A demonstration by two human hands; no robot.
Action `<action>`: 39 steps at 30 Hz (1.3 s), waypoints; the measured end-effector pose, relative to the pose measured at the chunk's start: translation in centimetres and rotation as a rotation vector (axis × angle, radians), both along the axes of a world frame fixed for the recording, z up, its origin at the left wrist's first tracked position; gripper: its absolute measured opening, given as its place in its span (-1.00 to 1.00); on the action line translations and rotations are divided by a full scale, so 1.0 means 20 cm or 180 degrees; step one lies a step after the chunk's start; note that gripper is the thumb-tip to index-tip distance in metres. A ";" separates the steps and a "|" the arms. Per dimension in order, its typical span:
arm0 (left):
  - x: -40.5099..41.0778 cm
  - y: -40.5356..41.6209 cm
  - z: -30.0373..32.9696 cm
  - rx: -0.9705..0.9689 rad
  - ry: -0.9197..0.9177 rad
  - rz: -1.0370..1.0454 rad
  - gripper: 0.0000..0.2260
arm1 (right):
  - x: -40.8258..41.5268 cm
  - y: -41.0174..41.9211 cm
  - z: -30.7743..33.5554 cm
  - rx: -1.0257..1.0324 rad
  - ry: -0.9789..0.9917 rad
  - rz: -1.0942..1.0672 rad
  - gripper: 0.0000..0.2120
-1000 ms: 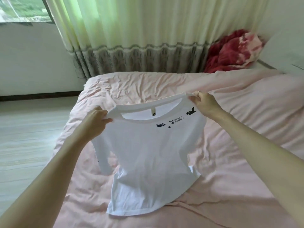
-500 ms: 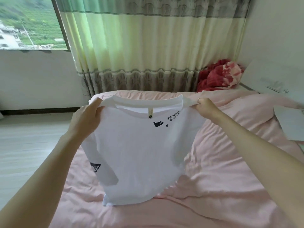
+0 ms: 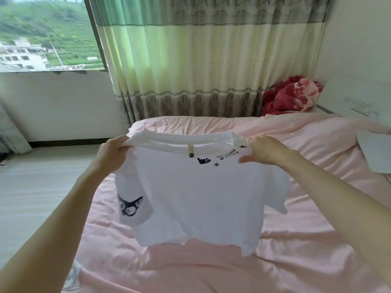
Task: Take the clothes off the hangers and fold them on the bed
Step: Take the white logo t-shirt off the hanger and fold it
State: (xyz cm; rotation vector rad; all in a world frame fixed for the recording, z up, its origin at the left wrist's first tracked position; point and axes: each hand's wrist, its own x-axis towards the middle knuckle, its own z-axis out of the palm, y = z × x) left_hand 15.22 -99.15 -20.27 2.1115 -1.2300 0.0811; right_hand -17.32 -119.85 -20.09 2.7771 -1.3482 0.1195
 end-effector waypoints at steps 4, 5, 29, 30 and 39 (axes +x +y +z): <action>-0.02 0.02 0.00 -0.0087 0.0262 -0.0112 -0.90 | -0.03 0.00 0.00 0.0949 -0.1021 -0.0196 -0.81; 0.00 0.03 -0.01 0.0007 0.0265 -0.0201 -0.89 | -0.04 0.01 0.01 0.1241 -0.1397 -0.0231 -0.81; -0.17 0.31 -0.19 -0.1320 0.1113 0.0036 -0.72 | -0.24 0.42 0.03 0.0170 -0.2937 -0.0546 -0.35; -0.20 0.32 -0.16 -0.1497 0.1071 0.0021 -0.71 | -0.25 0.44 0.05 0.0130 -0.3054 -0.0541 -0.38; -0.27 0.35 0.06 -0.2159 0.0961 0.0023 -0.79 | -0.32 0.41 0.17 0.0158 -0.3097 -0.0498 -0.55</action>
